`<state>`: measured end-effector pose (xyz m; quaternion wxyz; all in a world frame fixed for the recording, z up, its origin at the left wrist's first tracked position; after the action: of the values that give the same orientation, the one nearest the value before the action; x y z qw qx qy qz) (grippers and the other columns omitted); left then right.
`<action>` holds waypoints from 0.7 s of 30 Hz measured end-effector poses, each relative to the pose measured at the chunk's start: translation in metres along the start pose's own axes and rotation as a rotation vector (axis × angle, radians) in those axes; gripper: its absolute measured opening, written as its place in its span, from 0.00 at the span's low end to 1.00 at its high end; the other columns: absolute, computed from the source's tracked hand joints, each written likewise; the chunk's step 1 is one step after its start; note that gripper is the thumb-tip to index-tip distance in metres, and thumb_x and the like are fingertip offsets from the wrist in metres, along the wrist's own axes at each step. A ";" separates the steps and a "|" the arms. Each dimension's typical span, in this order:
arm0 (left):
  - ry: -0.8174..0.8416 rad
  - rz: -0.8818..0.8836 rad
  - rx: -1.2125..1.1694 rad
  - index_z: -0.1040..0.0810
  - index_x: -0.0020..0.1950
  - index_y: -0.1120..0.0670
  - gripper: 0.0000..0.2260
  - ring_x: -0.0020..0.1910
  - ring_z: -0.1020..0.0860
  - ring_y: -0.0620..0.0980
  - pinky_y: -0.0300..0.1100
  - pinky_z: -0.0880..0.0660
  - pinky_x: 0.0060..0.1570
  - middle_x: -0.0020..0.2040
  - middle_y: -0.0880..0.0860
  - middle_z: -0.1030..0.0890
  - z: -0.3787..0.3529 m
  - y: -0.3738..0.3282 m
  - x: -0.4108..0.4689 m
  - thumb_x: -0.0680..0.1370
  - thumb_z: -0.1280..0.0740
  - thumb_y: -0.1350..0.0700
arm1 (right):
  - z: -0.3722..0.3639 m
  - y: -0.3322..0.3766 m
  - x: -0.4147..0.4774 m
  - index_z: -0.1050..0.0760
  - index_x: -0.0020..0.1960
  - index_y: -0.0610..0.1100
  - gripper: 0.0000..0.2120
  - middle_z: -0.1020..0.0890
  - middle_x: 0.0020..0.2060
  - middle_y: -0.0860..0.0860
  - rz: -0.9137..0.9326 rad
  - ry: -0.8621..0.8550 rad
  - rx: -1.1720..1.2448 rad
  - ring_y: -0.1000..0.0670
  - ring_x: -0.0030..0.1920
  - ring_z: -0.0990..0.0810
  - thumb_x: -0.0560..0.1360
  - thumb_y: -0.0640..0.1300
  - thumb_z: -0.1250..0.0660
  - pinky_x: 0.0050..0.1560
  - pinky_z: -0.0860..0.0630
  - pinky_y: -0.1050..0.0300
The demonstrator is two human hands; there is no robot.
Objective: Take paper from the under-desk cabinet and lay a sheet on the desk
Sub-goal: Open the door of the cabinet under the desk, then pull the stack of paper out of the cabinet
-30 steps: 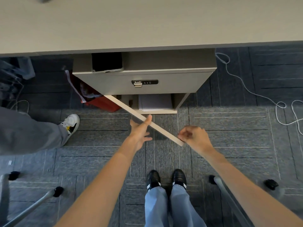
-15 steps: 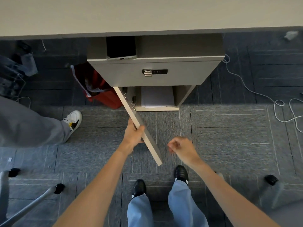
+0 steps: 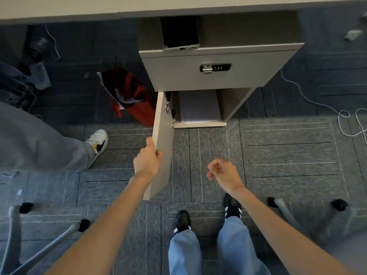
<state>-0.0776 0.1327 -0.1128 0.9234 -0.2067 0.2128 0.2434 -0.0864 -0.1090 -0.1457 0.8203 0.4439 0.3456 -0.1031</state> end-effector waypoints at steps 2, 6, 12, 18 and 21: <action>-0.035 -0.042 -0.022 0.37 0.63 0.59 0.14 0.41 0.24 0.59 0.51 0.28 0.40 0.53 0.61 0.20 -0.002 0.000 -0.002 0.78 0.42 0.60 | -0.004 0.002 0.004 0.24 0.45 0.43 0.07 0.16 0.36 0.47 0.013 -0.004 -0.004 0.45 0.40 0.16 0.79 0.38 0.40 0.50 0.19 0.47; -0.278 -0.323 0.063 0.49 0.78 0.57 0.36 0.73 0.35 0.56 0.51 0.30 0.67 0.77 0.57 0.39 -0.001 -0.013 -0.012 0.74 0.39 0.71 | -0.011 0.008 0.015 0.24 0.47 0.40 0.07 0.17 0.36 0.46 0.038 -0.013 -0.025 0.48 0.38 0.17 0.79 0.36 0.41 0.48 0.19 0.50; -0.227 -0.651 0.289 0.40 0.77 0.55 0.34 0.78 0.44 0.52 0.49 0.52 0.78 0.79 0.53 0.42 -0.040 -0.056 0.009 0.71 0.36 0.70 | -0.002 0.002 0.052 0.28 0.39 0.50 0.15 0.19 0.38 0.51 0.050 -0.077 -0.112 0.50 0.43 0.18 0.77 0.33 0.42 0.49 0.23 0.55; -0.237 -0.557 0.115 0.30 0.71 0.53 0.23 0.73 0.35 0.51 0.45 0.40 0.72 0.75 0.52 0.33 -0.110 -0.079 0.115 0.77 0.40 0.67 | 0.022 -0.025 0.170 0.28 0.40 0.50 0.14 0.17 0.40 0.45 0.146 -0.177 -0.175 0.44 0.42 0.18 0.74 0.33 0.42 0.45 0.19 0.47; -0.264 -0.569 0.101 0.30 0.70 0.54 0.20 0.70 0.32 0.52 0.47 0.34 0.67 0.72 0.53 0.30 -0.147 -0.089 0.177 0.78 0.42 0.65 | 0.029 -0.044 0.241 0.27 0.42 0.47 0.10 0.17 0.42 0.45 0.197 -0.227 -0.198 0.43 0.45 0.18 0.74 0.34 0.42 0.46 0.21 0.48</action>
<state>0.0672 0.0540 -0.2963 0.9832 -0.1785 0.0363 -0.0109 0.0851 -0.1244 -0.3226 0.8999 0.3782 0.2140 -0.0373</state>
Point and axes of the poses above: each hand's wrist, its own x-axis towards the middle knuckle, its own z-axis out of the back of the hand, y = z × x, the point moved 5 cm from there along x, towards the middle knuckle
